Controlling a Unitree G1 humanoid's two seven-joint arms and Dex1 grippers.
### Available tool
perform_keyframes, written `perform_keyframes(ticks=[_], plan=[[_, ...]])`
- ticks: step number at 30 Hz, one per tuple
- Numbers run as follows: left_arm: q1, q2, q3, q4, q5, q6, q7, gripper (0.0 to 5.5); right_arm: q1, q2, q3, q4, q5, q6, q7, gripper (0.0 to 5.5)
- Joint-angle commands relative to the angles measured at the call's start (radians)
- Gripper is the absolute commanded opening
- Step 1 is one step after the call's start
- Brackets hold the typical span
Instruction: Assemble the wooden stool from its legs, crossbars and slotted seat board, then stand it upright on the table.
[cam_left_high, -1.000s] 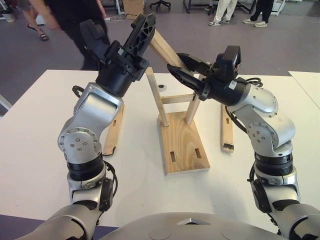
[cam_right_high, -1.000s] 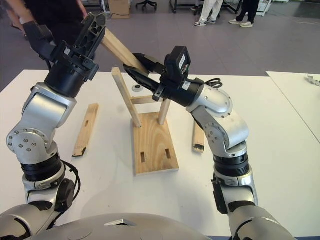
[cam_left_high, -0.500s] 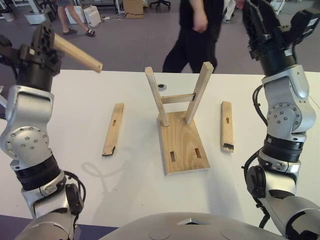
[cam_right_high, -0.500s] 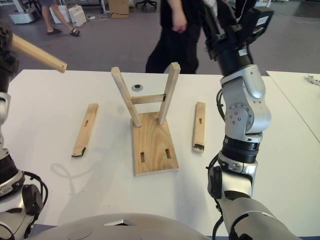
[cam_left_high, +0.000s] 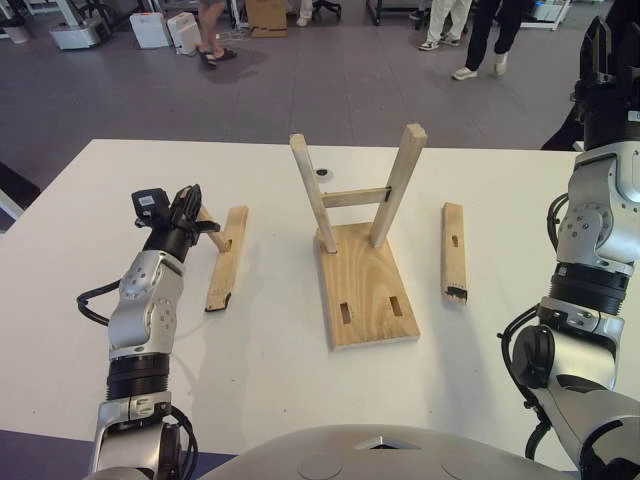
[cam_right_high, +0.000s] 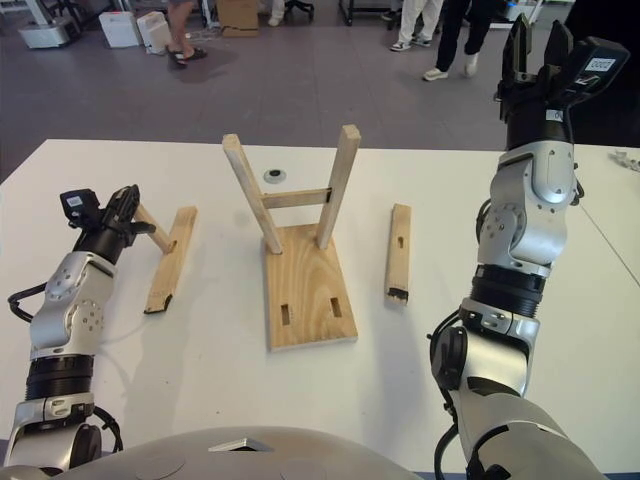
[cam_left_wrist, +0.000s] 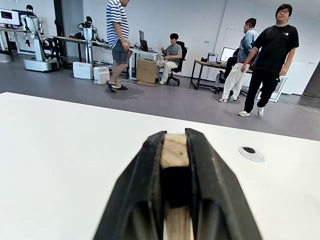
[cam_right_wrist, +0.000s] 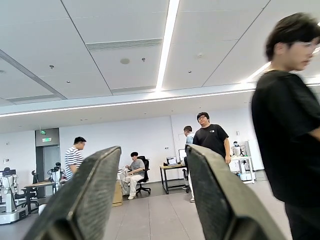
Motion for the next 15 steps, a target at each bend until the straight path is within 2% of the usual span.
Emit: perform_keyframes(ticks=[1,10,15], plan=[[-0.013,-0.017,0.001,0.020,0.039,0.005,-0.006,0.40,0.023,0.004,0.015,0.010,-0.004,-0.002,0.010,2.37],[0.009,-0.064,0.001,-0.062,0.081,0.058,0.045,0.40,0.043,0.001,0.037,0.005,-0.006,0.010,0.013,2.37],[0.047,-0.054,0.001,-0.011,0.144,0.037,0.039,0.40,0.044,-0.003,0.041,0.000,-0.004,0.016,0.013,2.37]])
